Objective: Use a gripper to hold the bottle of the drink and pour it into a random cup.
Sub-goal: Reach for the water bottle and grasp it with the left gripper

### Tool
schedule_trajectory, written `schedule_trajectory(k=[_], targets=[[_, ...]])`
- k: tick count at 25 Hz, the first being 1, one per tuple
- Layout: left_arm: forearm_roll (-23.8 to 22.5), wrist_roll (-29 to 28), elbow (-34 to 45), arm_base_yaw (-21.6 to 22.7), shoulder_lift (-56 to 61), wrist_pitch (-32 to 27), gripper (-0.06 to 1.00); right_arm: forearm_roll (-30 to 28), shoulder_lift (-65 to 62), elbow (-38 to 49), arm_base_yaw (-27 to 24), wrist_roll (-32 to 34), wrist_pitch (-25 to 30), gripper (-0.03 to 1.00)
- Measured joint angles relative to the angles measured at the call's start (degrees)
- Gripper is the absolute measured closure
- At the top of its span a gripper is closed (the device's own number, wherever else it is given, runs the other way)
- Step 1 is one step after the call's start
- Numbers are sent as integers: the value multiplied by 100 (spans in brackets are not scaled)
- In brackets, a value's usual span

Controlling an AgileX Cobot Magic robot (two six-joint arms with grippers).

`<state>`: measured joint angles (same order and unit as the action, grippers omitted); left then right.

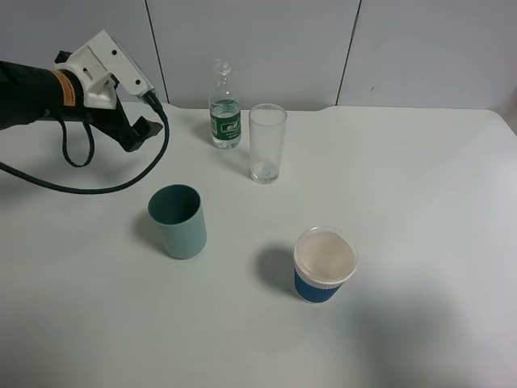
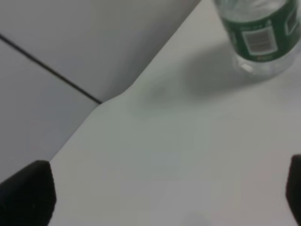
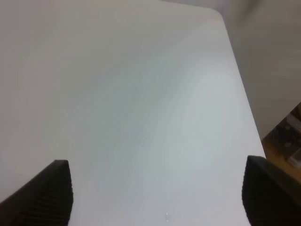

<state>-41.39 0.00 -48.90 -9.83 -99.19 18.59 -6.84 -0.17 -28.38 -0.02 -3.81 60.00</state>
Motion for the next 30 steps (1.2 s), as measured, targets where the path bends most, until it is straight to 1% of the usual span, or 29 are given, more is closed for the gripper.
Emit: schedule_trajectory(k=[5,8,10,16,20,23,27,30], targets=[[-1237,-1245,-461,0,-403,197,-5,0,0,0,0,0,0,23],[-1762,-1877,-663,0,-590,265,-5,0,0,0,0,0,0,23],[-2067,-2165,-786,0,-703,290,-5,0,0,0,0,0,0,23],[-2846,-2705,-1144,0,-1070,600,-5,0,0,0,0,0,0,23],[-3151,-3055,-1373,0,-1321,904,-5,0,0,0,0,0,0,23],[-3326,-3515,-1575,0,-1517,1163,-5,0,0,0,0,0,0,23],[-3413,-4080,-1852,0,-1764,1459,-5,0,0,0,0,0,0,23],[-3434,-4182,-1967,0,-1937,1591,-5,0,0,0,0,0,0,23]])
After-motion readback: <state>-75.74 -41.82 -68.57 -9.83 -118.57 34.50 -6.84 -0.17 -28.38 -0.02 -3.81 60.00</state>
